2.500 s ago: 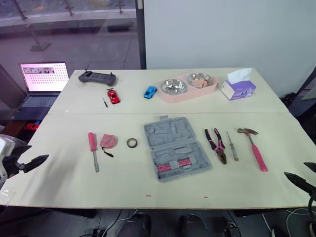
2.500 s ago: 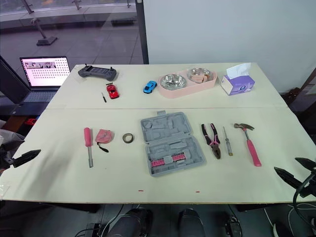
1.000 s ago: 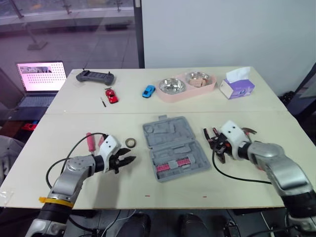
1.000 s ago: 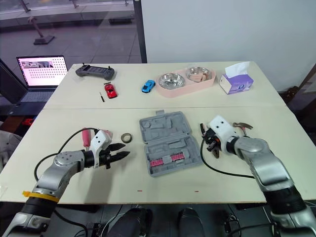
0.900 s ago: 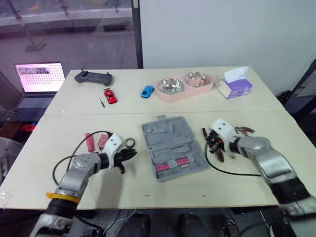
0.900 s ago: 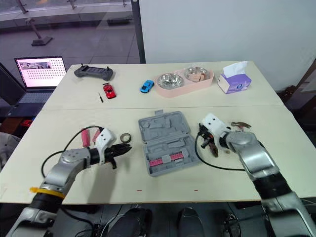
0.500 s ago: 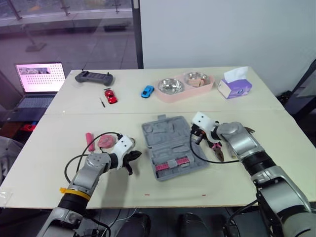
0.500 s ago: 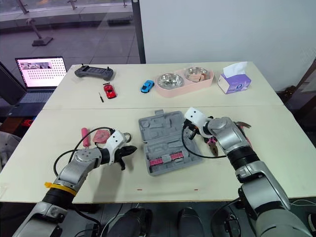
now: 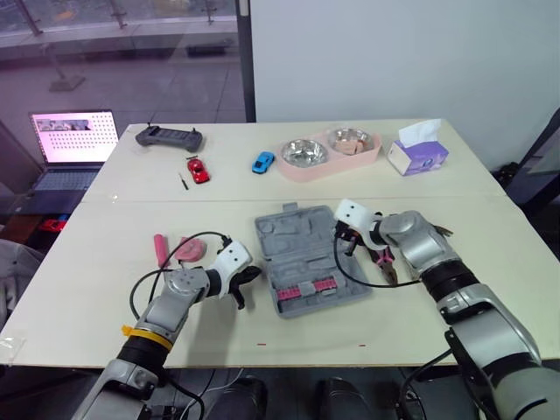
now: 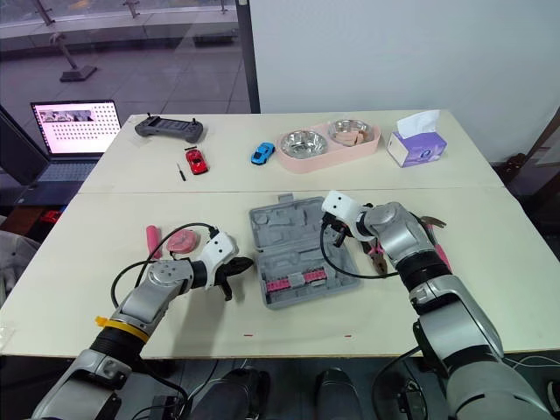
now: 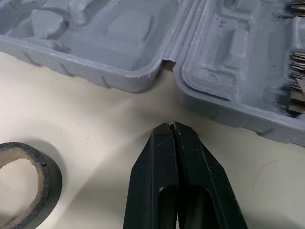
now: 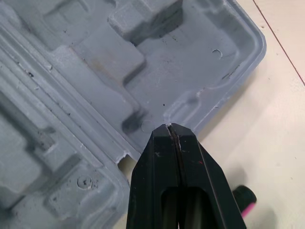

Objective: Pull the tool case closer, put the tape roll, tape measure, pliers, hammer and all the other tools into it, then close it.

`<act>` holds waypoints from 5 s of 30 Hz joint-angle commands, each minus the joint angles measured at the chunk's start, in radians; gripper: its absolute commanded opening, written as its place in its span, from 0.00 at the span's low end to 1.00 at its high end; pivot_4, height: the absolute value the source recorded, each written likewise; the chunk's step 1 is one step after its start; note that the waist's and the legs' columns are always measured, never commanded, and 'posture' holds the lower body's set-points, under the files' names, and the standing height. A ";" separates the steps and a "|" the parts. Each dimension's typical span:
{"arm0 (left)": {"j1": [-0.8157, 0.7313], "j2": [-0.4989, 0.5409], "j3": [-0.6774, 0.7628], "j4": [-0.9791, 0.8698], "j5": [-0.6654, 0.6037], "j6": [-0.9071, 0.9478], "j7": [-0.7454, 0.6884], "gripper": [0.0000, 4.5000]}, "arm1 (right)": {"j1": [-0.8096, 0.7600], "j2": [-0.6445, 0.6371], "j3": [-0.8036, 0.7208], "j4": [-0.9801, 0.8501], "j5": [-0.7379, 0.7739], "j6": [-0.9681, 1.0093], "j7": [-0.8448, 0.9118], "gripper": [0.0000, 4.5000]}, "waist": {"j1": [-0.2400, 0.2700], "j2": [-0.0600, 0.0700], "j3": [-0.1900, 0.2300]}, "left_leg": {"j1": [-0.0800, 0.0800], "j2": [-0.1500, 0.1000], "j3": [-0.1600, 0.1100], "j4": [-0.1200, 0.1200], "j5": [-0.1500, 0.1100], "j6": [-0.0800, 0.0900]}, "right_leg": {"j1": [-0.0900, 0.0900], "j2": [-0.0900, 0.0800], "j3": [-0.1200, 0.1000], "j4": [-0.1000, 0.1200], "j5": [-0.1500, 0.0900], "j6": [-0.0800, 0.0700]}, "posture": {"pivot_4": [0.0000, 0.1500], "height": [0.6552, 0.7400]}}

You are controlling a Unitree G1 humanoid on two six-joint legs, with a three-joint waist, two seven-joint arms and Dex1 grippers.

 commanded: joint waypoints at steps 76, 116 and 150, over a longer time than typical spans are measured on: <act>0.233 0.190 -0.077 -0.361 -0.035 0.139 -0.281 0.01 | 0.560 -0.197 0.024 -1.073 0.017 0.618 0.150 0.00 | 0.001 0.000 0.000 | 0.000 0.001 0.000 -0.002 -0.002 0.002 | -0.001 -0.001 0.001 -0.001 0.000 0.000 | 1.00 1.00; 0.448 0.474 0.399 -0.501 -0.297 0.166 -0.344 0.01 | 1.080 -0.256 -0.828 -1.265 0.437 0.403 0.166 0.00 | 0.005 0.001 0.002 | -0.001 0.004 0.000 -0.002 -0.003 0.003 | 0.000 0.002 0.001 -0.005 -0.001 0.000 | 1.00 1.00; 0.467 0.553 0.769 0.256 -0.324 -0.110 -0.325 0.99 | 1.384 -0.152 -1.259 -0.863 0.634 0.025 0.195 1.00 | 0.001 0.000 0.001 | 0.002 0.011 0.008 -0.016 -0.005 0.000 | -0.002 0.003 0.003 -0.016 -0.003 -0.008 | 1.00 1.00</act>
